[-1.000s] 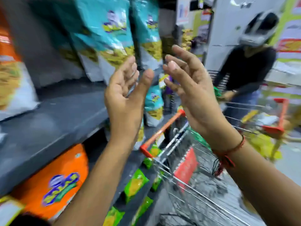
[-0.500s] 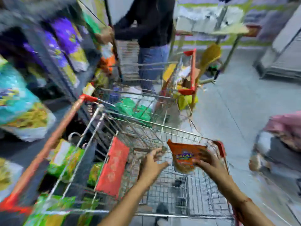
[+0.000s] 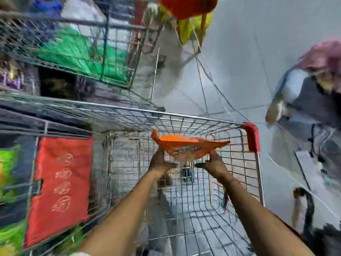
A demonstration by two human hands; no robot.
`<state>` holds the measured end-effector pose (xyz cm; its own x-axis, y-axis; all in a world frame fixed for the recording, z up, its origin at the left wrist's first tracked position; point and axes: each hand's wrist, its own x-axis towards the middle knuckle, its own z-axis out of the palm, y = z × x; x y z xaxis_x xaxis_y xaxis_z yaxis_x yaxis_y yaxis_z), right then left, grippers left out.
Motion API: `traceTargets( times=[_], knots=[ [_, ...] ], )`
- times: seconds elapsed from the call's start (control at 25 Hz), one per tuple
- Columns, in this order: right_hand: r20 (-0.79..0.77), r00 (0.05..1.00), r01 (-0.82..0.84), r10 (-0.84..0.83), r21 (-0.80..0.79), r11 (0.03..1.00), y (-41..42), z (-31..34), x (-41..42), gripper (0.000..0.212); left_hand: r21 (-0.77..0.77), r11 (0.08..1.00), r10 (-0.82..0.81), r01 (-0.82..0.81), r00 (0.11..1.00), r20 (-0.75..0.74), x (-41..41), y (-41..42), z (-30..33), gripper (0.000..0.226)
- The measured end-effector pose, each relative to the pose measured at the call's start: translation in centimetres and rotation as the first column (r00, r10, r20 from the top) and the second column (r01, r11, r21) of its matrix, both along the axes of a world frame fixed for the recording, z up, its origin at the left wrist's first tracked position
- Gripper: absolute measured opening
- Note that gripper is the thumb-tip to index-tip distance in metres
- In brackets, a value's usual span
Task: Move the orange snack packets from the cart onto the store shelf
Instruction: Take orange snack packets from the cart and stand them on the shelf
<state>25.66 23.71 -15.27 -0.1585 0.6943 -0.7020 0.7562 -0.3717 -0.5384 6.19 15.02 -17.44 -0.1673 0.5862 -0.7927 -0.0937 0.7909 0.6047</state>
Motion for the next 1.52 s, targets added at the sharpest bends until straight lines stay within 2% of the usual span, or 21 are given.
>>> traceTargets(
  times=[0.08,0.16,0.24,0.32,0.4,0.52,0.64,0.76,0.84,0.92,1.08,1.2,1.32,1.44,1.52],
  knots=[
    [-0.079,0.997,-0.017,0.018,0.012,1.000,1.0,-1.9,-0.2,0.078,-0.012,1.000,0.021,-0.020,0.998,0.061,-0.7,0.6,-1.6,0.095],
    [-0.144,0.990,-0.009,0.006,-0.021,1.000,1.7,-2.6,-0.3,0.076,0.046,0.999,-0.029,0.026,0.997,0.073,-1.1,1.0,-2.3,0.077],
    [-0.147,0.989,0.026,-0.035,-0.059,0.998,1.9,-2.7,-0.4,0.072,0.067,0.993,-0.094,0.093,0.996,0.010,-0.9,1.6,-1.5,0.069],
    [-0.123,0.991,0.042,-0.053,-0.091,0.995,1.6,-2.3,-0.3,0.054,0.074,0.982,-0.168,0.173,0.983,-0.077,-0.8,1.4,-0.7,0.062],
    [-0.115,0.993,0.010,-0.022,-0.105,0.994,1.2,-1.4,-0.4,0.046,0.060,0.967,-0.236,0.249,0.956,-0.177,-1.0,0.9,0.3,0.062],
    [-0.190,0.981,-0.069,0.044,-0.123,0.990,0.4,0.9,-0.8,0.050,0.115,0.972,-0.184,0.205,0.968,-0.172,-2.5,-0.1,3.1,0.070],
    [-0.320,0.946,-0.088,0.054,-0.092,0.992,-1.6,5.0,-2.4,0.052,0.251,0.958,-0.095,0.140,0.979,-0.182,-5.1,-2.0,8.0,0.050],
    [-0.479,0.868,-0.140,0.130,0.015,0.990,-4.5,11.0,-5.2,0.040,0.394,0.918,0.021,0.053,0.983,-0.182,-7.8,-5.4,14.5,0.052],
    [-0.576,0.791,-0.164,0.206,0.125,0.979,-6.4,15.8,-7.4,0.038,0.517,0.856,0.128,0.008,0.965,-0.227,-9.2,-8.7,20.1,0.057],
    [-0.665,0.697,-0.164,0.268,0.215,0.963,-8.5,21.9,-10.0,0.039,0.647,0.761,0.252,-0.041,0.939,-0.236,-10.5,-12.4,26.7,0.045],
    [-0.766,0.442,-0.159,0.467,0.445,0.881,-15.1,36.0,-15.5,0.037,0.849,0.522,0.539,-0.075,0.801,-0.261,-12.4,-21.4,41.6,0.056],
    [-0.774,0.259,-0.103,0.578,0.573,0.813,-20.9,44.5,-18.6,0.037,0.922,0.387,0.694,-0.009,0.661,-0.285,-12.9,-28.7,50.8,0.058],
    [-0.758,0.055,-0.103,0.650,0.644,0.758,-27.1,51.7,-21.5,0.043,0.954,0.297,0.816,0.039,0.508,-0.274,-13.1,-36.7,57.7,0.060],
    [-0.727,-0.130,-0.172,0.675,0.687,0.706,-33.2,56.5,-24.0,0.041,0.971,0.233,0.914,0.044,0.332,-0.235,-13.3,-44.2,61.6,0.067],
    [-0.711,-0.202,-0.221,0.673,0.703,0.676,-36.7,58.1,-26.0,0.042,0.975,0.220,0.947,0.038,0.232,-0.223,-13.2,-48.5,63.1,0.070]
  ],
)
